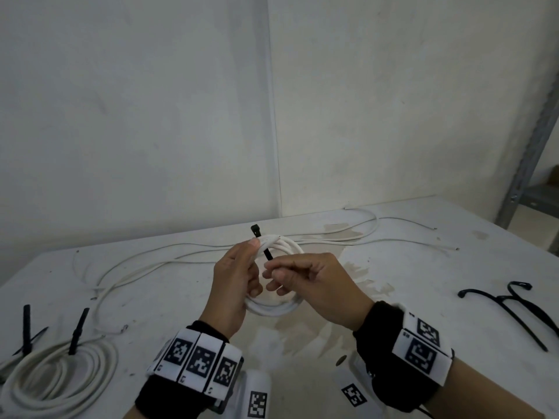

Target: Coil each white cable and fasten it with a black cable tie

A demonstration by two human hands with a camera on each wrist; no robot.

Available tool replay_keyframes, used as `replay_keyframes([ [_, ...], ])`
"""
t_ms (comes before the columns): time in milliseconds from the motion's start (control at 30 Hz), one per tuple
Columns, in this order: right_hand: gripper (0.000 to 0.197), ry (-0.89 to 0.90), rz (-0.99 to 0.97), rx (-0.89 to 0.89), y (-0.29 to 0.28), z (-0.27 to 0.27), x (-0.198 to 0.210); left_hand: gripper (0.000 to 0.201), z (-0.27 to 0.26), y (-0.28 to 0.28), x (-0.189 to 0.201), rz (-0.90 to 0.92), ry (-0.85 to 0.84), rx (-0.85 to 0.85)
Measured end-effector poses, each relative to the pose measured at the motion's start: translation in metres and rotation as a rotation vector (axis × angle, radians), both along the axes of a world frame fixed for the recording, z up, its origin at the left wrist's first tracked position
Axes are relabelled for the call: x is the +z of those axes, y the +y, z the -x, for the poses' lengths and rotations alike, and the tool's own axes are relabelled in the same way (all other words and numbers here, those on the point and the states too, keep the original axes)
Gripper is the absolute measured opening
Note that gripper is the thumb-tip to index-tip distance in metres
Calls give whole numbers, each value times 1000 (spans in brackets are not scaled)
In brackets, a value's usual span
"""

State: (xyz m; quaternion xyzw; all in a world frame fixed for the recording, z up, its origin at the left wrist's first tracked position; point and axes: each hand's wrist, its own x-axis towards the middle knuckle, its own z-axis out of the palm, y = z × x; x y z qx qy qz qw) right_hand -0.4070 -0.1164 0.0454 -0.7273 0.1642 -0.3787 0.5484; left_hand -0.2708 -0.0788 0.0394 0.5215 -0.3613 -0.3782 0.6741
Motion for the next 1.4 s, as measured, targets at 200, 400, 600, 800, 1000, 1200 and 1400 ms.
replay_keyframes([
  [200, 17, 75, 161, -97, -2, -2, 3, 27, 8, 1, -1, -1, 38, 5],
  [400, 19, 100, 177, -106, -2, -1, 3, 33, 15, -2, 0, -33, 26, 59],
  [600, 26, 133, 167, -113, -2, -1, 3, 33, 16, -3, -6, -42, 28, 86],
  [800, 31, 120, 103, -209, -5, -2, -1, 28, 21, -2, -1, -79, 74, 118],
  [1000, 33, 184, 56, -247, -5, -3, 5, 31, 21, -2, 0, -94, 54, 158],
  [1200, 33, 213, 16, -267, -2, -6, 9, 35, 21, 0, -2, -66, 15, 160],
  [1400, 35, 214, 17, -291, -1, -8, 9, 38, 20, -1, 0, -105, 63, 167],
])
